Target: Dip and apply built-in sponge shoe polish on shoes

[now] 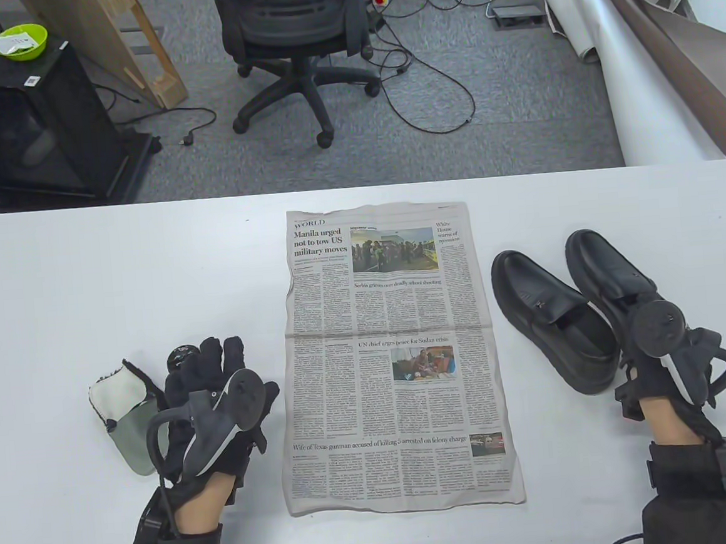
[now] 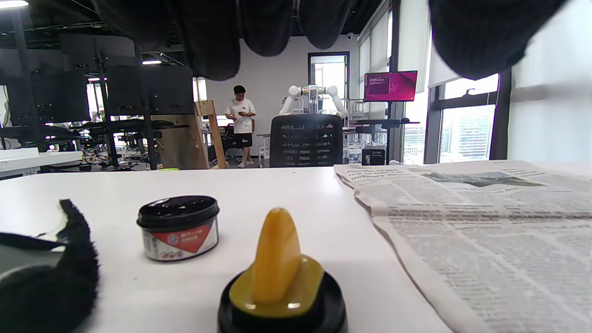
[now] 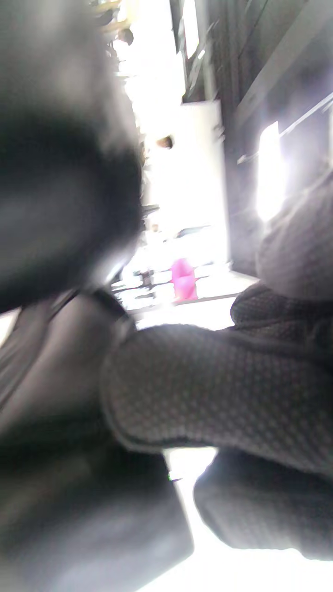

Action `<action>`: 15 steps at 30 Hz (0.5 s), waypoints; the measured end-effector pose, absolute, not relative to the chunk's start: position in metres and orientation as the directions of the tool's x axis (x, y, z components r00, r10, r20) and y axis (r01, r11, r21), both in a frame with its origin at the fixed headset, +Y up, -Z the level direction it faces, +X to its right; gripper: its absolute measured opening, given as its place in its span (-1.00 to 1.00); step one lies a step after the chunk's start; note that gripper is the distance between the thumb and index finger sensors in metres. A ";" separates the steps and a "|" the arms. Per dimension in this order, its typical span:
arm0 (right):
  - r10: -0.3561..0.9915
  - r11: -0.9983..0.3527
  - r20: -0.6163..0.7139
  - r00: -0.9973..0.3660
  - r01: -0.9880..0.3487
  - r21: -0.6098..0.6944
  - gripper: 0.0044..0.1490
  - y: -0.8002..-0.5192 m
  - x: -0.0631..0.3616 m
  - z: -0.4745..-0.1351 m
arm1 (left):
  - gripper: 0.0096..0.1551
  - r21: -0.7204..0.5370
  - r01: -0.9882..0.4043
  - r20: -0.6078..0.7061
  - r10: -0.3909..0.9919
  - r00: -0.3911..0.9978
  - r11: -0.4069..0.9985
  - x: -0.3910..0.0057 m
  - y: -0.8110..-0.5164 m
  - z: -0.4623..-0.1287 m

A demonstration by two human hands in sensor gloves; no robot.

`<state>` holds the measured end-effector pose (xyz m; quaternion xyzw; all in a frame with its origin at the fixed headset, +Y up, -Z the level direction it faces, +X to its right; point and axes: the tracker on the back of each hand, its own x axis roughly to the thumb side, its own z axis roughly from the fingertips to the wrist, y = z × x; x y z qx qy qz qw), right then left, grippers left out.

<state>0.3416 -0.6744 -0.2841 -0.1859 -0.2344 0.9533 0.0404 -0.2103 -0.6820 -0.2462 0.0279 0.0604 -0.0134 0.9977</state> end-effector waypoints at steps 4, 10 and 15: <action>0.060 -0.852 -0.182 -0.981 0.044 -0.521 -0.20 -0.666 0.291 -0.272 | 0.10 0.088 0.055 -0.088 -0.047 0.995 0.995 -0.203 -0.681 -0.247; -0.014 -0.861 -0.022 -1.000 0.024 -0.507 -0.05 -0.668 0.246 -0.259 | 0.13 0.117 0.074 -0.070 -0.066 0.995 0.990 -0.197 -0.678 -0.244; -0.033 -0.866 0.060 -0.998 -0.001 -0.500 0.03 -0.669 0.225 -0.248 | 0.19 0.104 0.074 -0.022 -0.072 0.997 0.992 -0.194 -0.681 -0.242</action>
